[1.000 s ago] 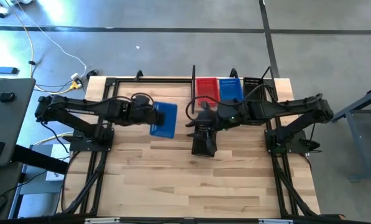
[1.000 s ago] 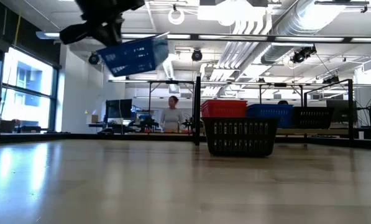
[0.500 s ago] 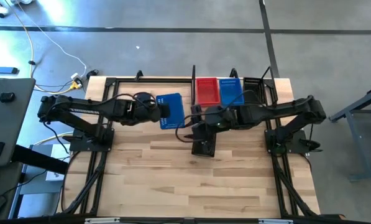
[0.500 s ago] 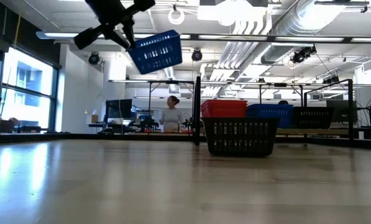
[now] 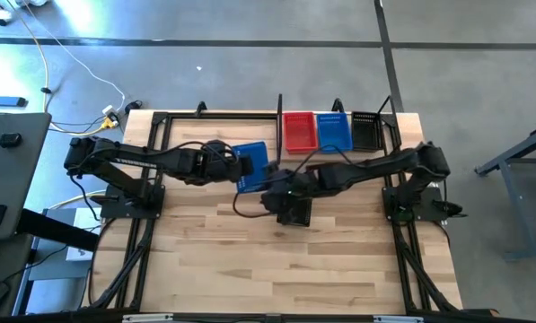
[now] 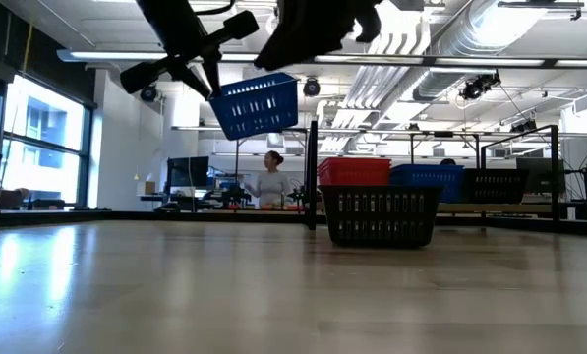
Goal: Stack baskets on shelf by color
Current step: Stack the blue bin on the other blue bins on the shelf
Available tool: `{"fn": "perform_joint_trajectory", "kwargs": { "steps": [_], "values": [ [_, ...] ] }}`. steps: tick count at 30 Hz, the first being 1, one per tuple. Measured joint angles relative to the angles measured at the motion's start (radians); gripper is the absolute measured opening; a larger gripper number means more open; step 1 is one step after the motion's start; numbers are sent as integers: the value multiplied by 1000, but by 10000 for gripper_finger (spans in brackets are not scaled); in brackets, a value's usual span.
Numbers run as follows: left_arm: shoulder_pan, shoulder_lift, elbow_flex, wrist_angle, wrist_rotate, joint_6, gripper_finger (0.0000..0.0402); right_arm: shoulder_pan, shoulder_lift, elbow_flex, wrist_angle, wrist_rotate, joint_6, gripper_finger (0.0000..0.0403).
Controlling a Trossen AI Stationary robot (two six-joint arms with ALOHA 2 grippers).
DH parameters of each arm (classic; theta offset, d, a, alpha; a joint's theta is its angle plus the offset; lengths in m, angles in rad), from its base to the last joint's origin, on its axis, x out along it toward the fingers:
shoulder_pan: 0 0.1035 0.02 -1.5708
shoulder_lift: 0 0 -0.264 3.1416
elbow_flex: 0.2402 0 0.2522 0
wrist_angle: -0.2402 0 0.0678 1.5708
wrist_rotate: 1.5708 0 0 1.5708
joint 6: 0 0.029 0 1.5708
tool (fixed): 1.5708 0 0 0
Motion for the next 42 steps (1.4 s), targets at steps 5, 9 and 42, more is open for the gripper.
{"fn": "perform_joint_trajectory", "kwargs": {
  "steps": [5, 9, 42],
  "values": [
    [0, 0, 0, 4, 17, 0, 0, 0, 52, 0, -1, 81, 0, 154],
    [0, 0, 0, 4, 24, 5, 0, -6, 78, 0, -10, 167, 3, 154],
    [16, -2, 0, 82, 124, 225, 64, 9, 83, 0, -151, 188, 461, 0]
  ]
}}
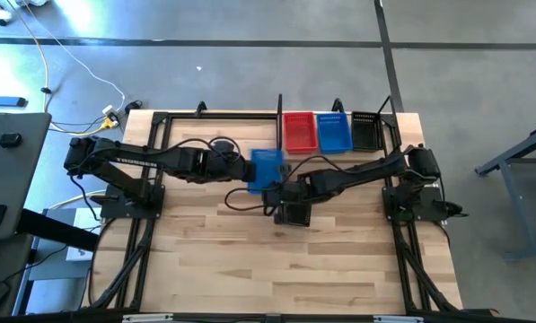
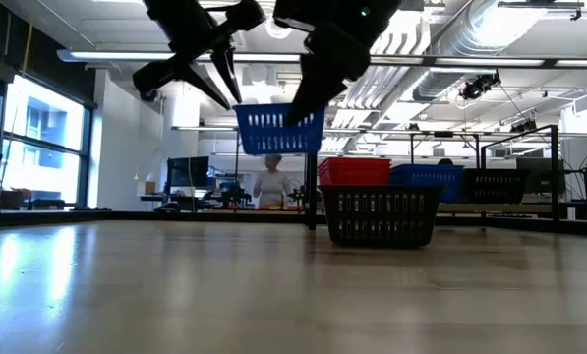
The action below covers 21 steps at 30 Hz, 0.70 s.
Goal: Stack baskets on shelf by color
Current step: Stack the blue bin on the other blue bins on the shelf
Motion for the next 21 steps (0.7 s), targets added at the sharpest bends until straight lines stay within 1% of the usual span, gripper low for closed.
{"fn": "perform_joint_trajectory", "kwargs": {
  "steps": [6, 9, 16, 21],
  "values": [
    [12, 0, 0, -1, 38, 143, 104, 24, 0, 0, -73, 10, 128, 0],
    [26, -5, 0, 5, 50, 203, 116, 47, -1, 0, -107, 40, 181, 0],
    [51, -5, 0, 44, 127, 349, 116, 82, -38, 0, -146, 51, 276, 0],
    [61, -12, 0, 49, 132, 428, 116, 93, -77, 0, -221, 102, 330, 0]
  ]
}}
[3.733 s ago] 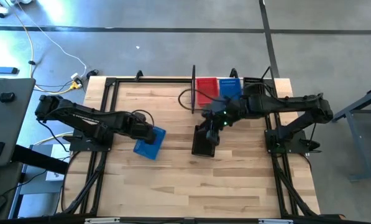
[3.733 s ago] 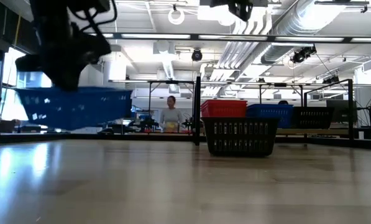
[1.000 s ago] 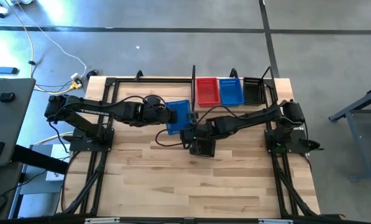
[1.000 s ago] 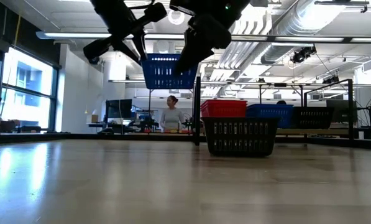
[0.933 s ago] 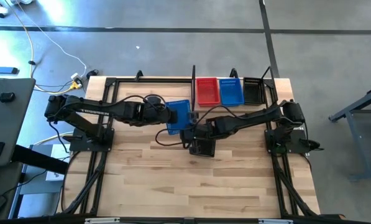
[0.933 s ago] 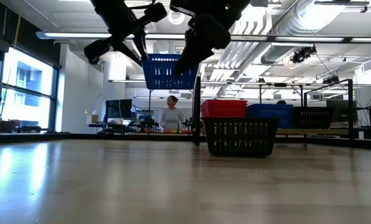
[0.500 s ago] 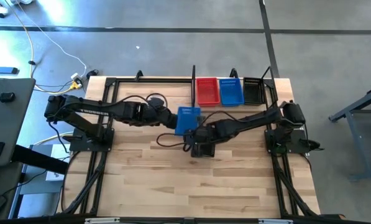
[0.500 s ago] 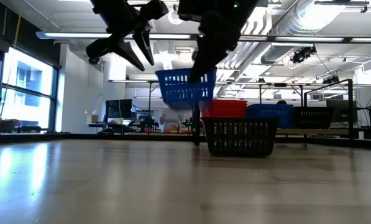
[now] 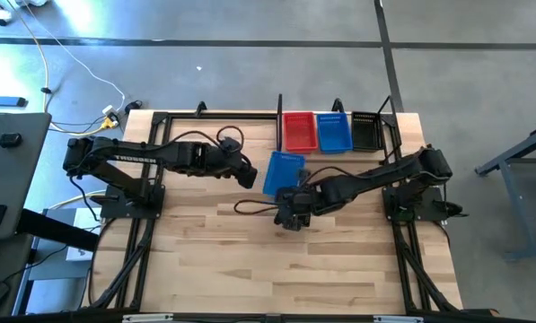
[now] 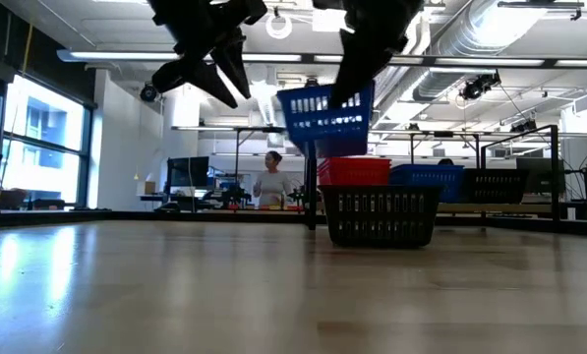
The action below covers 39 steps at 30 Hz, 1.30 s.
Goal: Stack baskets on shelf by color
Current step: Stack the blue bin on the other blue bins on the shelf
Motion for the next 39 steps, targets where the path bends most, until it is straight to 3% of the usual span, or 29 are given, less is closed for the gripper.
{"fn": "perform_joint_trajectory", "kwargs": {
  "steps": [7, 15, 25, 32, 39],
  "values": [
    [45, -35, 1, 99, -6, 61, 115, -1, -60, 0, -147, 45, 24, 0],
    [111, -84, 0, 188, 64, 161, 115, -37, -162, -16, -243, 109, -5, 0],
    [184, -139, 0, 201, 73, 226, 115, -190, -461, -266, -148, 103, -131, 0],
    [219, -138, 0, 238, 117, 258, 115, -377, -686, -416, -26, -77, -454, 0],
    [239, -138, 0, 238, 118, 259, 115, -585, -803, -534, 43, -288, -720, 0]
  ]
}}
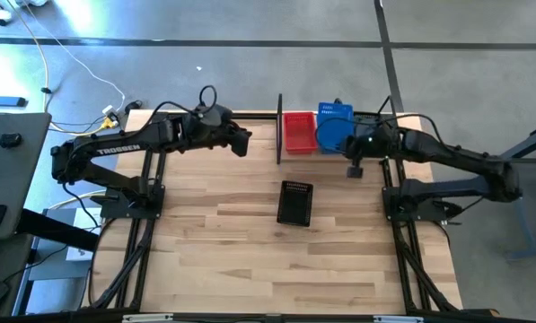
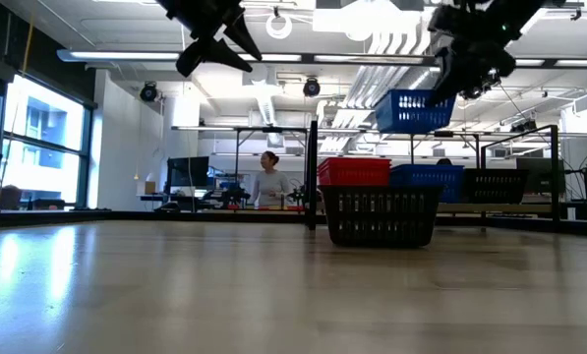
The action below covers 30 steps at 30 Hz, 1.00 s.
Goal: Stack baskets on shelf by color
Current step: Stack the blue bin on the other blue bins on the shelf
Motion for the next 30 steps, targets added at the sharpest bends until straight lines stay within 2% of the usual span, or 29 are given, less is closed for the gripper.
{"fn": "perform_joint_trajectory", "kwargs": {
  "steps": [7, 14, 30],
  "values": [
    [7, 0, 0, -1, 1, 0, 115, -140, -1, -24, 2, -99, -199, 0],
    [7, 0, 0, -1, 1, 0, 115, -233, 37, -25, 3, -191, -304, 0],
    [7, 0, 0, -1, -5, 0, 115, -311, 175, -25, -18, -216, -333, 0]
  ]
}}
